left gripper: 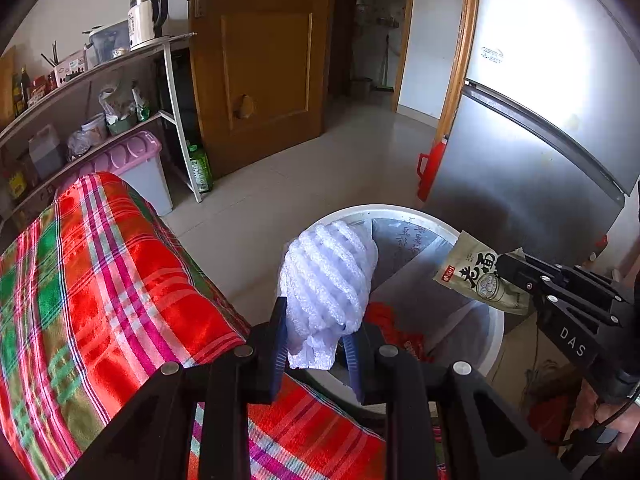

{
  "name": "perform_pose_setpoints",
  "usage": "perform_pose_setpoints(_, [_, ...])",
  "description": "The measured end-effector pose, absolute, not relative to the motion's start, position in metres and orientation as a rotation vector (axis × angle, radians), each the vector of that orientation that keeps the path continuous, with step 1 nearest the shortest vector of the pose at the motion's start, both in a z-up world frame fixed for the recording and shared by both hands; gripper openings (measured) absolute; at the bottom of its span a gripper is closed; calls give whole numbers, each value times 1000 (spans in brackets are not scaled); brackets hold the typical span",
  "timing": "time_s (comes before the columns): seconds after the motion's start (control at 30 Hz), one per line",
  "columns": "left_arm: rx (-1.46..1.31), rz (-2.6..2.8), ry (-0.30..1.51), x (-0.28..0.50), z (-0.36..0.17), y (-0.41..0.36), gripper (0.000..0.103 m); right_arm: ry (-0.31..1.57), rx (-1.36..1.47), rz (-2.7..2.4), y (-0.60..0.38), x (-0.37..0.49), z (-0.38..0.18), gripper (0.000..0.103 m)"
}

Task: Collect trash
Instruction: 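Carry the foam net and printed packet with both tools over the bin, then open both tools to drop the foam net and packet into the bin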

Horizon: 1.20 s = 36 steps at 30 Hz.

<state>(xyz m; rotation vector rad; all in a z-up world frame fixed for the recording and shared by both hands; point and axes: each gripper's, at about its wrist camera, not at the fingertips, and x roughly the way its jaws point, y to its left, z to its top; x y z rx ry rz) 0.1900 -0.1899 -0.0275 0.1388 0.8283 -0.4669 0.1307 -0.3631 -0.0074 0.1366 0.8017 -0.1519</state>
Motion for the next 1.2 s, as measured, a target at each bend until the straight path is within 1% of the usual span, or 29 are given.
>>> perform_pose_setpoints(0.3, [138,-482,854,199,-38,-204,26,845,153,-176,-376,135,-27,11])
perform_pose_setpoints(0.37, [135,-487,860,200,-39,-206,28,857,165,-178,-379,136,-30,11])
perform_pose_setpoints(0.43, [141,-485,866,200,-41,-208,35,866,164,-174,-378,139,-32,19])
perform_pose_setpoints(0.47, [140,-482,868,201,-42,-207,36,867,163,-175,-378,139,-33,26])
perform_pose_setpoints(0.5, [135,-483,872,202,-42,-208,37,864,164,-173,-378,138,-33,36])
perform_pose_setpoints(0.57, [130,-482,876,202,-42,-207,38,864,171,-163,-377,139,-33,44])
perform_pose_setpoints(0.7, [138,-470,865,199,-39,-205,48,858,172,-165,-375,138,-30,45])
perform_pose_setpoints(0.8, [139,-462,853,196,-34,-204,49,848,172,-156,-372,134,-25,46])
perform_pose_setpoints(0.9, [125,-453,845,190,-30,-197,53,831,168,-153,-367,129,-19,50])
perform_pose_setpoints(1.2, [117,-411,812,164,-18,-173,54,808,145,-155,-349,105,-7,50])
